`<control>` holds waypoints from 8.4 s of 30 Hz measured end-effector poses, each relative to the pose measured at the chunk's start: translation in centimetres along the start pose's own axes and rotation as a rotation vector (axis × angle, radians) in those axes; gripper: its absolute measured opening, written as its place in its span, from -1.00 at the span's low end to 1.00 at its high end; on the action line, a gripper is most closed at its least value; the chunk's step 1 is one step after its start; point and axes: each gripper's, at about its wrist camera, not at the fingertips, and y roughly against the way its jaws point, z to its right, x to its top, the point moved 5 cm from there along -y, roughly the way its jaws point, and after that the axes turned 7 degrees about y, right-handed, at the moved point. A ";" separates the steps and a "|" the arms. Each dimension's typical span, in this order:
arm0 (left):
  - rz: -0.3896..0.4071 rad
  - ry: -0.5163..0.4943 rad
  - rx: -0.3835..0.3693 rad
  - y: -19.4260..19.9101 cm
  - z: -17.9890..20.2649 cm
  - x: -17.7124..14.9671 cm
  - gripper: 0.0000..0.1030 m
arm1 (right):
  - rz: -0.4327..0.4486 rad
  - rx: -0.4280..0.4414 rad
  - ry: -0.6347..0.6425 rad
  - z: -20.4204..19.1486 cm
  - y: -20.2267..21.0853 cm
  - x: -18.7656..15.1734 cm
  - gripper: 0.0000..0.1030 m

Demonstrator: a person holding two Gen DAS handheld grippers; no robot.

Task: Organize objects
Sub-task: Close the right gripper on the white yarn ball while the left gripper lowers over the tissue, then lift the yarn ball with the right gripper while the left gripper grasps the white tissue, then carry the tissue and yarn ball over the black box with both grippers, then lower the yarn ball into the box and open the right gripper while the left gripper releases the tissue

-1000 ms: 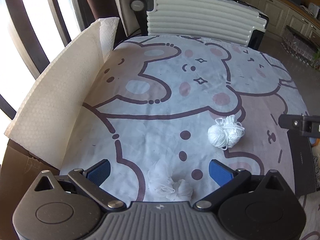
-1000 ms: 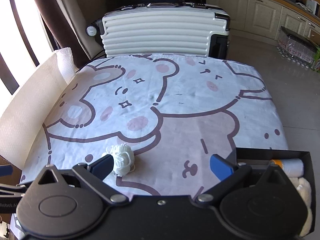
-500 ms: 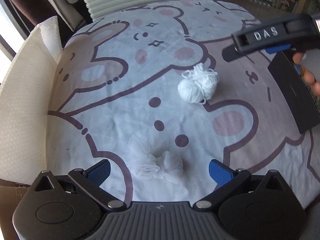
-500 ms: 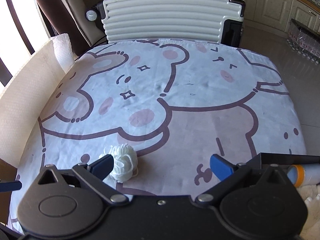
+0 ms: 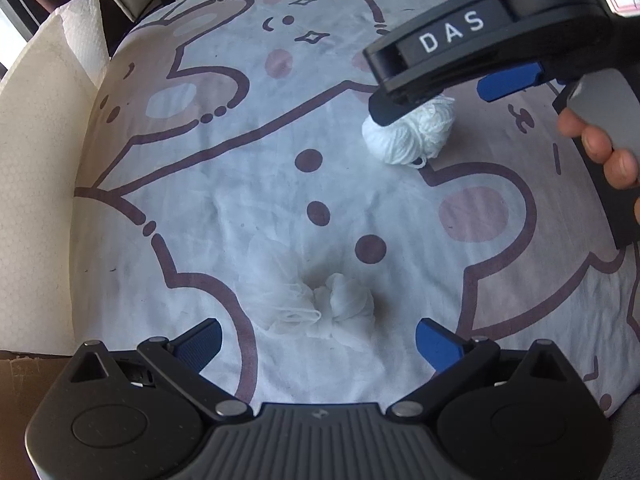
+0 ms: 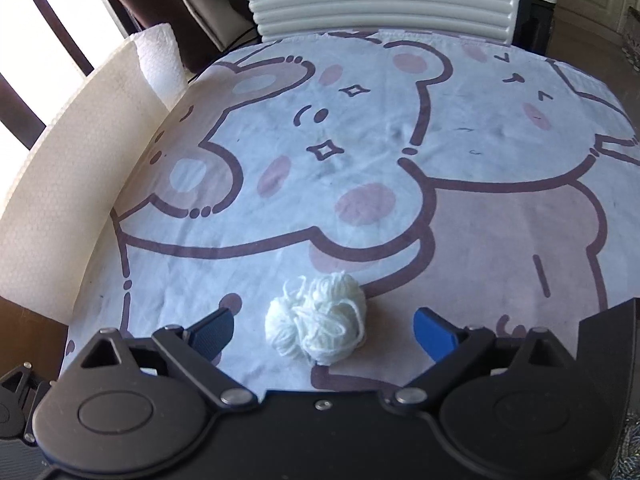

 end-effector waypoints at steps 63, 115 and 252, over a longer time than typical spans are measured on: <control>0.130 0.426 0.010 3.3 -6.3 2.1 0.29 | -0.033 0.011 0.075 -0.7 0.5 -0.4 0.03; 0.343 0.300 -0.046 11.8 7.4 6.0 0.29 | 0.253 -0.139 -0.078 11.7 18.2 -5.7 0.03; 0.322 -0.247 -0.175 1.6 18.4 15.4 0.64 | 0.120 -0.110 -1.186 26.8 7.4 -11.5 -0.01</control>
